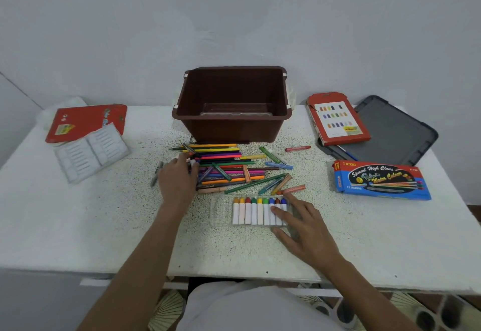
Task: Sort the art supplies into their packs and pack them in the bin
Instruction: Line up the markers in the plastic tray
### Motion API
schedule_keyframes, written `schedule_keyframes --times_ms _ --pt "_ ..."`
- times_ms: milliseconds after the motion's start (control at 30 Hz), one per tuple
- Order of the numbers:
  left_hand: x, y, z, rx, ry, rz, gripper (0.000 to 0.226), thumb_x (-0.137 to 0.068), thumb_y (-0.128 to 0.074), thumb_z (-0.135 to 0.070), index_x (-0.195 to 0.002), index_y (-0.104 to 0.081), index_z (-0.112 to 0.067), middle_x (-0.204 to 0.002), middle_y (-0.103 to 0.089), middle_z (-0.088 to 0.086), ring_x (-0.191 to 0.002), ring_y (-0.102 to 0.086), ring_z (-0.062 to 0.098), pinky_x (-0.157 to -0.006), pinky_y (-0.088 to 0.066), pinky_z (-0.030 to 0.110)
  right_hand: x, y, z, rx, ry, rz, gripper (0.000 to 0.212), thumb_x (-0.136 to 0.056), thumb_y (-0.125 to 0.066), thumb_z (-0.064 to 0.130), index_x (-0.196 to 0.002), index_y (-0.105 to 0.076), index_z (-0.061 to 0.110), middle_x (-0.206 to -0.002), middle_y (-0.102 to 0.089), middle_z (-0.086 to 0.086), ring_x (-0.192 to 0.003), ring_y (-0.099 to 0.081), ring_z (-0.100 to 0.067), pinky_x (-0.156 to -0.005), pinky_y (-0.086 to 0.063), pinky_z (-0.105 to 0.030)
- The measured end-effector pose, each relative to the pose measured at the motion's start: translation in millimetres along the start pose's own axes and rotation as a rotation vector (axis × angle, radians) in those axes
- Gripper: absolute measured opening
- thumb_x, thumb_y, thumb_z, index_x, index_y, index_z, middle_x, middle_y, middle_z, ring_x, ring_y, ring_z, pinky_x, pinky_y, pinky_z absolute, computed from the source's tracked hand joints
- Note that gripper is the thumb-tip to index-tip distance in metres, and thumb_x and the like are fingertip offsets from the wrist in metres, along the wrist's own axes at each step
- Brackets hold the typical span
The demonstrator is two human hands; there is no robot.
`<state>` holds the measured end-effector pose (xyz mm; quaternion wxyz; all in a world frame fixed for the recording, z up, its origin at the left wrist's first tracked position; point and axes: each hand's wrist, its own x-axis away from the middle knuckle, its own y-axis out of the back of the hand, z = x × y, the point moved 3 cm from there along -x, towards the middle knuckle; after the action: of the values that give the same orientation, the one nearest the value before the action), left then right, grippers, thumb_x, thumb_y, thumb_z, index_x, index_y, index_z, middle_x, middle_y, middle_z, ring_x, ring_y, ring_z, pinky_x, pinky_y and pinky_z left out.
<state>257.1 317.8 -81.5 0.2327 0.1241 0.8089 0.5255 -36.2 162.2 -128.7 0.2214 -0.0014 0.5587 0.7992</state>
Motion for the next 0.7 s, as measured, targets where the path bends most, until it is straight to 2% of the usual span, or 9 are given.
schedule_keyframes --times_ms 100,200,267,333,433,567,700 --pt "-4 -3 -2 0.033 0.002 0.024 0.025 -0.096 -0.056 -0.031 -0.114 -0.060 -0.015 -0.096 -0.073 0.010 -0.091 -0.066 0.033 -0.089 -0.047 0.048 0 1 0 0.001 0.004 0.000 0.048 -0.094 -0.052 0.055 -0.135 -0.056 0.030 -0.153 -0.038 -0.005 -0.122 -0.045 -0.024 -0.093 -0.045 -0.039" --pt "-2 -2 -5 0.190 -0.010 0.047 0.027 -0.095 -0.055 -0.032 -0.119 -0.057 -0.020 -0.093 -0.071 0.002 -0.086 -0.067 0.025 -0.084 -0.052 0.047 0 1 0 -0.001 0.004 -0.001 0.048 -0.094 -0.052 0.055 -0.134 -0.056 0.029 -0.152 -0.039 -0.004 -0.122 -0.045 -0.024 -0.093 -0.044 -0.038" --pt "4 3 -13 0.359 -0.005 0.102 0.033 -0.094 -0.062 -0.028 -0.126 -0.058 -0.020 -0.088 -0.067 -0.002 -0.081 -0.065 0.016 -0.076 -0.054 0.035 0 1 0 0.005 0.003 0.002 0.048 -0.094 -0.051 0.055 -0.135 -0.056 0.030 -0.152 -0.038 -0.004 -0.122 -0.045 -0.023 -0.093 -0.044 -0.038" --pt "14 9 -24 0.486 0.006 0.172 0.034 -0.091 -0.067 -0.025 -0.124 -0.060 -0.018 -0.083 -0.064 -0.006 -0.077 -0.063 0.007 -0.069 -0.049 0.018 0 1 0 0.007 0.001 0.005 0.048 -0.094 -0.051 0.055 -0.135 -0.056 0.030 -0.153 -0.038 -0.004 -0.122 -0.045 -0.023 -0.093 -0.044 -0.038" --pt "33 14 -34 0.605 0.024 0.275 0.033 -0.088 -0.072 -0.027 -0.119 -0.061 -0.024 -0.083 -0.065 -0.007 -0.076 -0.062 0.001 -0.065 -0.046 0.009 -1 1 0 0.008 0.002 0.008 0.048 -0.094 -0.051 0.055 -0.135 -0.056 0.030 -0.153 -0.039 -0.005 -0.122 -0.045 -0.023 -0.093 -0.044 -0.038" --pt "57 14 -39 0.666 0.031 0.358 0.034 -0.086 -0.073 -0.025 -0.116 -0.059 -0.029 -0.082 -0.067 -0.005 -0.071 -0.064 0.002 -0.063 -0.050 0.010 -1 2 0 0.006 0.002 0.005 0.048 -0.095 -0.051 0.055 -0.134 -0.057 0.029 -0.153 -0.038 -0.004 -0.121 -0.044 -0.023 -0.093 -0.043 -0.037" --pt "76 11 -42 0.610 -0.005 0.387 0.032 -0.086 -0.074 -0.022 -0.115 -0.060 -0.024 -0.080 -0.064 -0.004 -0.070 -0.062 0.006 -0.067 -0.055 0.018 -1 1 0 -0.006 0.003 0.007 0.047 -0.094 -0.053 0.054 -0.134 -0.057 0.029 -0.152 -0.039 -0.004 -0.122 -0.045 -0.023 -0.094 -0.044 -0.038"
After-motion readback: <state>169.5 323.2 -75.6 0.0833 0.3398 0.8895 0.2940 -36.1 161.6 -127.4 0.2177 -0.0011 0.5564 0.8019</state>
